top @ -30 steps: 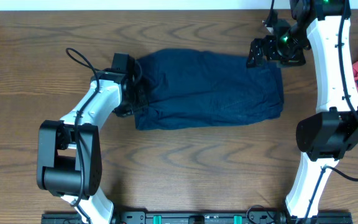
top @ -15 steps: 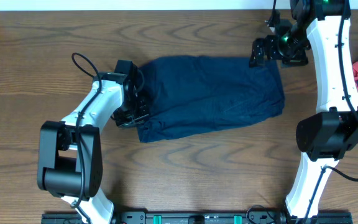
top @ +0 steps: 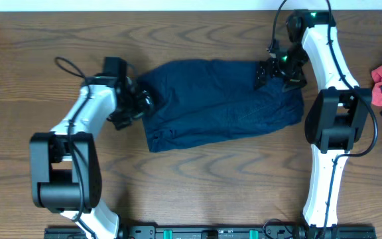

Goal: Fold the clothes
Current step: 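Grasp the shorts' left end with the left gripper and lift it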

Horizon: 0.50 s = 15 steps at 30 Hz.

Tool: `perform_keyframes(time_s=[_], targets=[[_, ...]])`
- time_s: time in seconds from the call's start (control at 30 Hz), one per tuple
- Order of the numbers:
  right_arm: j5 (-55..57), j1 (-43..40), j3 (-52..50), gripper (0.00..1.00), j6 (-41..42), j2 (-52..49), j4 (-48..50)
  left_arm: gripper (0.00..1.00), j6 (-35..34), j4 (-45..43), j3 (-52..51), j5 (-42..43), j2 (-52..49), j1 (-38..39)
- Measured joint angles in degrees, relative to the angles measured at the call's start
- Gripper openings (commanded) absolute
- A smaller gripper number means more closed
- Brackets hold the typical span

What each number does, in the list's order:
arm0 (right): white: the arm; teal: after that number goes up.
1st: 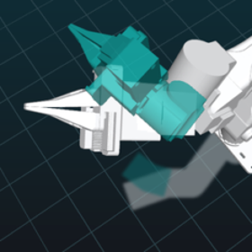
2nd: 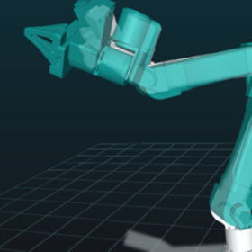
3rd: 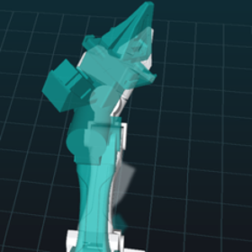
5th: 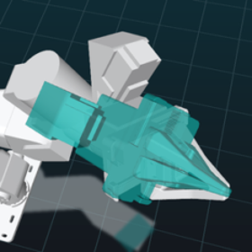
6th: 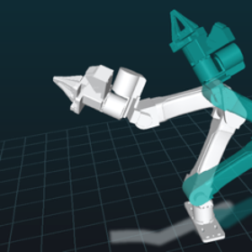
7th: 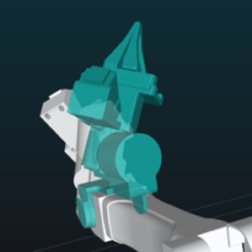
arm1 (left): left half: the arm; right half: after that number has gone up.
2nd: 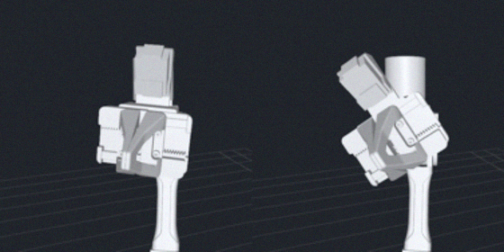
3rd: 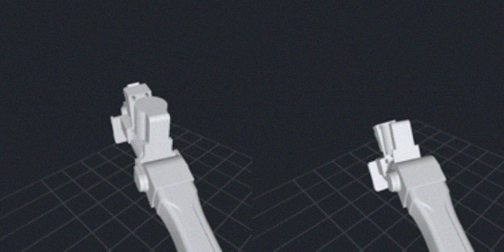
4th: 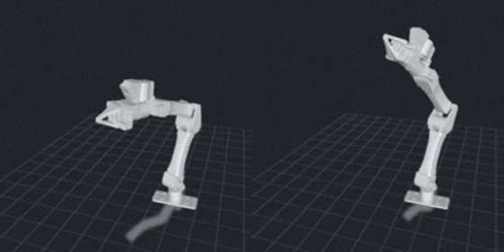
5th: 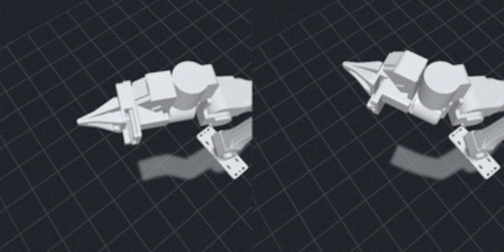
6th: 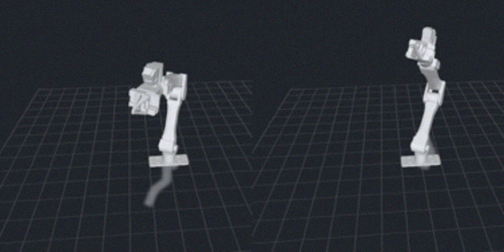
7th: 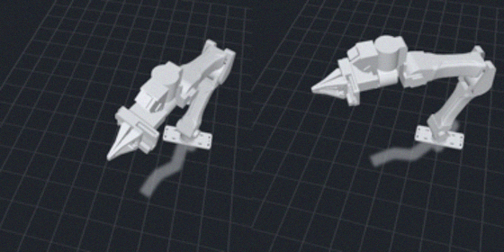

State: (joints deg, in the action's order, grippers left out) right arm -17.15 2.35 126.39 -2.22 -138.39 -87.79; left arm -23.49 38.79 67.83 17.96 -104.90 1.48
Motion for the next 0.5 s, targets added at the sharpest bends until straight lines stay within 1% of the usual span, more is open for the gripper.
perform_keyframes(time_s=[0.17, 0.3, 0.5], targets=[[-0.94, 0.24, -0.02, 0.99, -0.37, 0.42, 0.07, 0.89, 1.38, -2.43, 0.00, 1.88, 0.00, -4.24], [-1.09, 0.24, -0.02, 0.99, -0.70, 0.42, -0.02, 0.89, 2.36, -3.45, 0.00, 4.02, -0.70, -4.35], [-1.20, 0.17, 1.38, 0.99, -2.51, 0.42, -3.45, 0.89, 3.17, -7.67, 0.68, 9.51, -5.66, -3.91]])
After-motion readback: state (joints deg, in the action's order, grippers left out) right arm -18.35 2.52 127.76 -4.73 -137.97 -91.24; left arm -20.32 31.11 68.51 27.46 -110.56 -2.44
